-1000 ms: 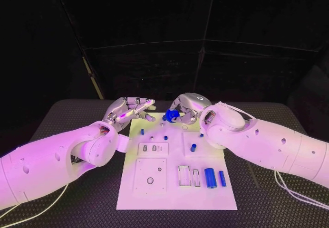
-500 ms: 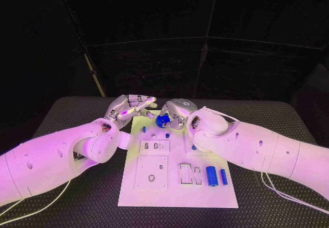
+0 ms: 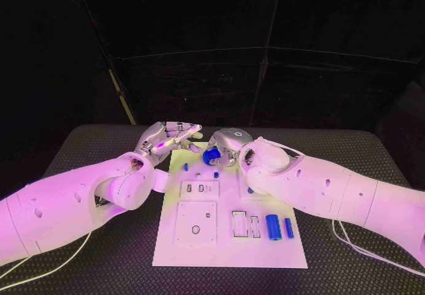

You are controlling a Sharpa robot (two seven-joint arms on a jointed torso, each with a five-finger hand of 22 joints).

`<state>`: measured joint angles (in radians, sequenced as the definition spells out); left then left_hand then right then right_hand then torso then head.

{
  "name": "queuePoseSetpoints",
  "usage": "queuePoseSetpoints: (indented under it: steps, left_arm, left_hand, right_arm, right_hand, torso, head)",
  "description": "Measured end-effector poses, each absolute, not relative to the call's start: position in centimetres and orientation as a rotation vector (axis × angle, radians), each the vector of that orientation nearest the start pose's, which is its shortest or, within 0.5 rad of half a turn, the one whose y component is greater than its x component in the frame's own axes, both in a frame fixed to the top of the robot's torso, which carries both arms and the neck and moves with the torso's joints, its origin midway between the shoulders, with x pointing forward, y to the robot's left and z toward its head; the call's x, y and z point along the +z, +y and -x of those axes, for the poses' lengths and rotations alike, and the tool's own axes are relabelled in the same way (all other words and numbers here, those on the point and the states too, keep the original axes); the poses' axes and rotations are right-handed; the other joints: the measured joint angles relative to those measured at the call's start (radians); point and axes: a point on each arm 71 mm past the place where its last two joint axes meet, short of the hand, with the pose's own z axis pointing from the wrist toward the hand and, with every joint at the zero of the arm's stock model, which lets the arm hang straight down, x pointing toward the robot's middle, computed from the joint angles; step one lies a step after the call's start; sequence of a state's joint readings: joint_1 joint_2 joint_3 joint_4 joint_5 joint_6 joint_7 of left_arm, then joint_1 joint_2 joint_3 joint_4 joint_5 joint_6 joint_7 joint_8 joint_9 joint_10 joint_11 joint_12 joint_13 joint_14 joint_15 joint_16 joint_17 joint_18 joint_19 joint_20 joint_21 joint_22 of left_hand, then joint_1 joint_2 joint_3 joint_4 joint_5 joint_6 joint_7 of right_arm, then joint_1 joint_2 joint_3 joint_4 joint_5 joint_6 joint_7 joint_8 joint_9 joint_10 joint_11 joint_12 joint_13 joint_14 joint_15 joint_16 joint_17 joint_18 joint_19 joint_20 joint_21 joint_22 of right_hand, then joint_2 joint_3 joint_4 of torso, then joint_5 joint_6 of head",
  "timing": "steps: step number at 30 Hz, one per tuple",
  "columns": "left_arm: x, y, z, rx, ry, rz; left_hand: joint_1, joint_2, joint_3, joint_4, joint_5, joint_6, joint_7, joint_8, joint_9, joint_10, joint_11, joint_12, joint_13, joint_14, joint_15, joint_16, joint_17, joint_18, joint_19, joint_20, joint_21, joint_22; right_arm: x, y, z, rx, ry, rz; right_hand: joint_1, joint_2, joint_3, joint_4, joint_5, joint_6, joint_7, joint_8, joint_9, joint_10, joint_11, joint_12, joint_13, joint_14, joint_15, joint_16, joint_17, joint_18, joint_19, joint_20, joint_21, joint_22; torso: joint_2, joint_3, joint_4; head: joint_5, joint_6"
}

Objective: Assemble the parts on the task board

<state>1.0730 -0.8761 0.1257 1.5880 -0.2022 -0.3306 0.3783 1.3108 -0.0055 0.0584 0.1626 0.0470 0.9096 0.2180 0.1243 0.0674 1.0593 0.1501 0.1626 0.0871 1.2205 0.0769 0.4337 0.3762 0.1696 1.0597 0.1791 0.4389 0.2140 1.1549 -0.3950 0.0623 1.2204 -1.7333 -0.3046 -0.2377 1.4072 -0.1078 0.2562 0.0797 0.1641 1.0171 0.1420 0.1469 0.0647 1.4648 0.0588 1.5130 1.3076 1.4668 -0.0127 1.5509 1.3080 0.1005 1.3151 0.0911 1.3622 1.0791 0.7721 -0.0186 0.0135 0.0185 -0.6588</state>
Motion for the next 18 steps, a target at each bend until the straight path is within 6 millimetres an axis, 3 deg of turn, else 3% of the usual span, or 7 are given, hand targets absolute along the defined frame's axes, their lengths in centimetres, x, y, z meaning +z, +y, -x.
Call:
queuePoseSetpoints:
  steps: [7, 13, 18]
  left_arm:
    - [-16.88, 20.80, -47.65, -1.566, 1.385, 0.972]
    - [-16.88, 20.82, -47.67, -1.565, 1.385, 0.972]
    - [-16.90, 20.82, -47.69, -1.565, 1.385, 0.972]
  left_hand:
    - [0.000, 0.000, 0.000, 0.000, 0.000, 0.000, 0.000, 0.000, 0.000, 0.000, 0.000, 0.000, 0.000, 0.000, 0.000, 0.000, 0.000, 0.000, 0.000, 0.000, 0.000, 0.000]
    - [0.000, 0.000, 0.000, 0.000, 0.000, 0.000, 0.000, 0.000, 0.000, 0.000, 0.000, 0.000, 0.000, 0.000, 0.000, 0.000, 0.000, 0.000, 0.000, 0.000, 0.000, 0.000]
    - [0.000, 0.000, 0.000, 0.000, 0.000, 0.000, 0.000, 0.000, 0.000, 0.000, 0.000, 0.000, 0.000, 0.000, 0.000, 0.000, 0.000, 0.000, 0.000, 0.000, 0.000, 0.000]
  right_arm:
    - [-18.33, -5.32, -52.44, 0.571, 1.537, 0.296]
    - [-18.35, -5.40, -52.55, 0.559, 1.538, 0.293]
    - [-18.42, -5.47, -52.62, 0.551, 1.548, 0.297]
  right_hand:
    - [-0.032, -0.003, 0.012, -0.006, -0.019, -0.042, 0.014, -0.025, 0.002, 0.002, 0.002, -0.021, 0.000, 0.000, 0.000, 0.000, 0.000, 0.000, -0.001, 0.001, 0.000, -0.005]
    - [-0.057, -0.028, 0.006, -0.012, -0.027, -0.097, 0.027, -0.063, -0.001, 0.002, 0.020, -0.042, 0.000, -0.001, 0.014, 0.000, 0.000, 0.000, -0.007, 0.014, 0.000, -0.011]
    - [-0.084, -0.055, -0.069, 0.017, -0.022, -0.167, 0.039, -0.084, -0.001, 0.002, 0.027, -0.053, 0.000, -0.002, 0.024, 0.000, 0.000, 0.000, -0.009, 0.024, -0.007, -0.017]
  torso:
    - [0.000, 0.0001, -0.0008]
    - [0.000, 0.0002, -0.0012]
    - [0.000, 0.0001, -0.0012]
  head:
    - [0.001, 0.003]
    - [0.002, 0.003]
    - [0.001, 0.003]
